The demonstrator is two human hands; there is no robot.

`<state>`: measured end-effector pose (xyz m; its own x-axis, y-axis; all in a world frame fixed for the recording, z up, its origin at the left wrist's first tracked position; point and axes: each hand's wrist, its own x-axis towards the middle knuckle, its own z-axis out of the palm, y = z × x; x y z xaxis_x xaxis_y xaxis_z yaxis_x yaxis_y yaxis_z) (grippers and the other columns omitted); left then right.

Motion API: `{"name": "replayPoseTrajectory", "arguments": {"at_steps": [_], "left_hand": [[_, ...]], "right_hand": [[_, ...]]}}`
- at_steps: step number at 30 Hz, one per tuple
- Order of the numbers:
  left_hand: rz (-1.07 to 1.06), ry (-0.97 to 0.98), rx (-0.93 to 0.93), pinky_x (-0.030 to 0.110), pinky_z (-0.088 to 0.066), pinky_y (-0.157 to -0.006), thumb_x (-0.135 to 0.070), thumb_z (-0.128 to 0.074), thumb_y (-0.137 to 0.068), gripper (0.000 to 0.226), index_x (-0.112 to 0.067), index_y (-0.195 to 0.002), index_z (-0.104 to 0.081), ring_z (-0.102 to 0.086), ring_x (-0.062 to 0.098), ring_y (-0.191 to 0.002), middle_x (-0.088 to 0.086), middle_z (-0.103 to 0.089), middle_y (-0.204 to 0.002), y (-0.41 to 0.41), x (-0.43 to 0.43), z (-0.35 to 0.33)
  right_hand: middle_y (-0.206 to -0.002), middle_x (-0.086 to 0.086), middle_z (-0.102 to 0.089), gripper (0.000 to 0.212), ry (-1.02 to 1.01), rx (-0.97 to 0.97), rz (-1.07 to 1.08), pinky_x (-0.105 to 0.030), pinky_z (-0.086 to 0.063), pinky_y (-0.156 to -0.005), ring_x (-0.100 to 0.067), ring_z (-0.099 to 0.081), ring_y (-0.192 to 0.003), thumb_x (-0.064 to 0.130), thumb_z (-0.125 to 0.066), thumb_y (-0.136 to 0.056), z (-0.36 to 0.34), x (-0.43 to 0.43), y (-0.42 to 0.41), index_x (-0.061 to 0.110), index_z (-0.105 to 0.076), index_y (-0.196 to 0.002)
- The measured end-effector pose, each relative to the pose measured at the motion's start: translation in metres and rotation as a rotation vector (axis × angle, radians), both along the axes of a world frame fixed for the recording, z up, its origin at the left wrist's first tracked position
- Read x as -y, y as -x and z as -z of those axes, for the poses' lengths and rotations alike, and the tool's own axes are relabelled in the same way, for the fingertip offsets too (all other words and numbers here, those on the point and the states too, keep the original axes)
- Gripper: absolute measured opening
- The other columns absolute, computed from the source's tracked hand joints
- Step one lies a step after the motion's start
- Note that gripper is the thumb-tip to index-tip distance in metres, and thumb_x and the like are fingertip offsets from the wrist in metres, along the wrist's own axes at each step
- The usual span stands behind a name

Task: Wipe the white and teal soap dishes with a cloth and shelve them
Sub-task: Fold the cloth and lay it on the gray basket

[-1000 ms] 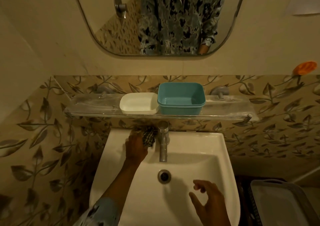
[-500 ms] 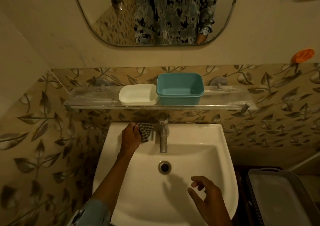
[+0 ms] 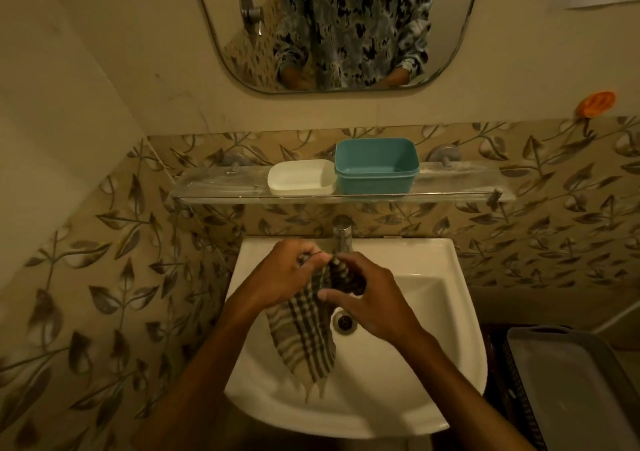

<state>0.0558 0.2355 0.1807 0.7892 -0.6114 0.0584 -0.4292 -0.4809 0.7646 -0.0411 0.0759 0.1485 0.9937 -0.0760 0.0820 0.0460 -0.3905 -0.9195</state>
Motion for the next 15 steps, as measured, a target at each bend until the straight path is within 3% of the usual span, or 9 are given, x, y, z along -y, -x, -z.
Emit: {"name": "replayPoseTrajectory", "arguments": {"at_steps": [3, 5, 8, 11, 15], "left_hand": [[0.117, 0.055, -0.040, 0.024, -0.045, -0.060, -0.047, -0.049, -0.089, 0.027, -0.034, -0.068, -0.061, -0.055, 0.007, -0.060, -0.011, -0.058, -0.063, 0.010, -0.004, -0.028], [0.106, 0.118, -0.059, 0.026, -0.047, -0.065, -0.051, -0.047, -0.085, 0.028, -0.033, -0.070, -0.063, -0.058, 0.009, -0.065, -0.009, -0.061, -0.068, 0.010, -0.011, -0.042], [0.123, 0.165, -0.113, 0.022, -0.045, -0.064, -0.048, -0.052, -0.085, 0.029, -0.028, -0.069, -0.065, -0.056, 0.004, -0.065, -0.010, -0.061, -0.066, 0.010, -0.022, -0.048], [0.244, 0.172, -0.262, 0.024, -0.052, -0.063, -0.047, -0.065, -0.080, 0.028, -0.019, -0.079, -0.067, -0.063, 0.013, -0.070, 0.000, -0.066, -0.073, 0.018, -0.021, -0.039], [0.415, 0.369, -0.535, 0.029, -0.055, -0.074, -0.033, -0.074, -0.074, 0.034, -0.011, -0.099, -0.067, -0.066, 0.021, -0.088, 0.009, -0.069, -0.093, 0.033, -0.010, -0.016]], "right_hand": [[-0.090, 0.018, -0.067, 0.021, 0.124, 0.040, -0.017, -0.026, -0.055, -0.076, 0.001, -0.063, -0.086, 0.030, -0.075, -0.078, -0.012, 0.010, 0.002, 0.035, -0.062, -0.094], [-0.081, 0.016, -0.066, 0.016, 0.124, 0.038, -0.046, -0.026, -0.053, -0.072, 0.000, -0.063, -0.080, 0.023, -0.071, -0.084, -0.017, 0.023, 0.007, 0.036, -0.062, -0.082], [-0.086, -0.001, -0.070, 0.005, -0.032, 0.027, -0.045, -0.034, -0.055, -0.079, -0.016, -0.065, -0.088, 0.014, -0.064, -0.089, -0.029, 0.044, 0.018, 0.014, -0.068, -0.086], [-0.092, 0.002, -0.073, 0.011, -0.167, 0.020, -0.033, -0.025, -0.055, -0.079, -0.013, -0.067, -0.093, 0.009, -0.060, -0.090, -0.045, 0.058, 0.031, 0.014, -0.069, -0.094], [-0.095, 0.005, -0.070, 0.022, -0.192, 0.010, 0.014, -0.026, -0.055, -0.082, -0.011, -0.067, -0.097, 0.002, -0.059, -0.089, -0.056, 0.064, 0.050, 0.022, -0.064, -0.098]]}}
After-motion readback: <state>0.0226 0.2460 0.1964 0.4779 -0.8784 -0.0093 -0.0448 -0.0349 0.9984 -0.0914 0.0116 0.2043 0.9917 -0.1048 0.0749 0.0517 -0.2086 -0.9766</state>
